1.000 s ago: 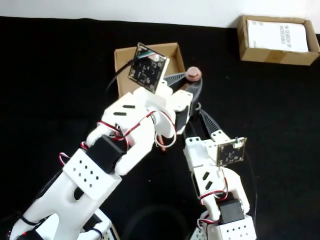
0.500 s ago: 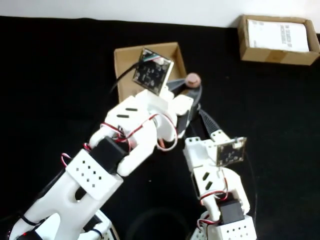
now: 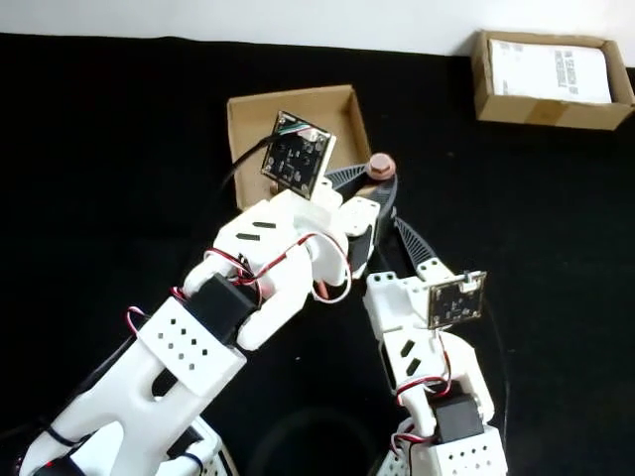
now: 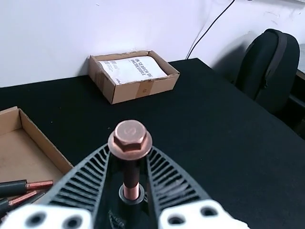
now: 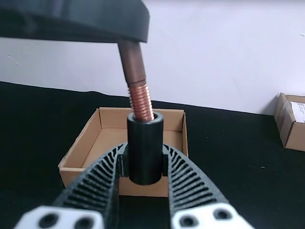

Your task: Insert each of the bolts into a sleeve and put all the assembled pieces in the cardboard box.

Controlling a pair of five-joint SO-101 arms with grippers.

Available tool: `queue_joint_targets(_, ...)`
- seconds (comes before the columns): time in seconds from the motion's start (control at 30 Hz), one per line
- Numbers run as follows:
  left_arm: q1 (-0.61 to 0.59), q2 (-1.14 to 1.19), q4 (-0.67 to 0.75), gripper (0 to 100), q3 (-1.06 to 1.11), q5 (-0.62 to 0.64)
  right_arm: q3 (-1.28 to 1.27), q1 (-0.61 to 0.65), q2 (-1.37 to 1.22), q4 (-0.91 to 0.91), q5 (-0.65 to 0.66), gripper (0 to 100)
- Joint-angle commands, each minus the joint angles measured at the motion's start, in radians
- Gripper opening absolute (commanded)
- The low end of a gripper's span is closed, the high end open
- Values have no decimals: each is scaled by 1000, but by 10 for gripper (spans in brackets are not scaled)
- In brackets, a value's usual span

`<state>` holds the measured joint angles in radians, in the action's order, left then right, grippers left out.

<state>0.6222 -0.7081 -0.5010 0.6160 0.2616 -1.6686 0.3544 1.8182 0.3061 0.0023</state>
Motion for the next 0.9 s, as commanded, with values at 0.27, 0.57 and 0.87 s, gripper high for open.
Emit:
queue_joint_targets(0.27, 145, -25, -87, 14, -13, -23, -73, 5, 15, -24, 5, 8)
queue_joint_targets(0.57, 102, -33, -230, 231, -13, -57, -71, 5, 15, -24, 6, 8)
queue_joint_targets(0.87, 41, -104, -364, 234, -102, -61, -71, -2, 15, -22, 6, 8)
